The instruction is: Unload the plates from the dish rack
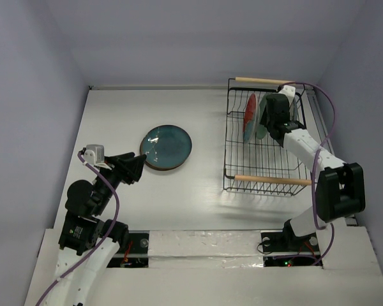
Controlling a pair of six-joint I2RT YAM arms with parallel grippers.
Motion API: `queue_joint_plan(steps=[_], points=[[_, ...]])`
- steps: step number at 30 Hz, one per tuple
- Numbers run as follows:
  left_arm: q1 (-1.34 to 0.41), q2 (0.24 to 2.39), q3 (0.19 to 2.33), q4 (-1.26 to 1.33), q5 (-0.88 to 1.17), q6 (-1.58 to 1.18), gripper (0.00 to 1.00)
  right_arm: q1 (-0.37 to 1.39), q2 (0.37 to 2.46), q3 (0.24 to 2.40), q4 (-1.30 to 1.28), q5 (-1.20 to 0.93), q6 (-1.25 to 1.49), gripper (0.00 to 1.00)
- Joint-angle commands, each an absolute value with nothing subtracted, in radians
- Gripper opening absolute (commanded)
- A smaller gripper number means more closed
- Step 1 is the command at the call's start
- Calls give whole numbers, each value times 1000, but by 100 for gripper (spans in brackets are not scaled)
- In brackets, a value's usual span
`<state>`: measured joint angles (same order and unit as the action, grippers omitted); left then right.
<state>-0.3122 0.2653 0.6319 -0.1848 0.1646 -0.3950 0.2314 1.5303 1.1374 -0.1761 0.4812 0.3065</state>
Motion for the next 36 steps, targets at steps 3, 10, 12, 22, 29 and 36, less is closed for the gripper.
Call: queue_joint_plan(steps=[3,10,12,22,29,36], points=[[-308,270,647,-141,178,-399,47,221,1549,1203,-156,535,284,36],[-308,267,647,-143,178,-399,47,221,1514,1252,-201,618,216,7],[-308,262,647,-143,175,-399,47,221,1494,1256,-204,620,200,0],[-308,259,649,-141,178,-399,47,230,1350,1275,-229,643,202,0],[-308,259,647,-141,178,-400,47,248,1211,1319,-307,678,224,0],[-308,265,647,-140,176,-400,47,377,1034,1381,-350,727,195,0]])
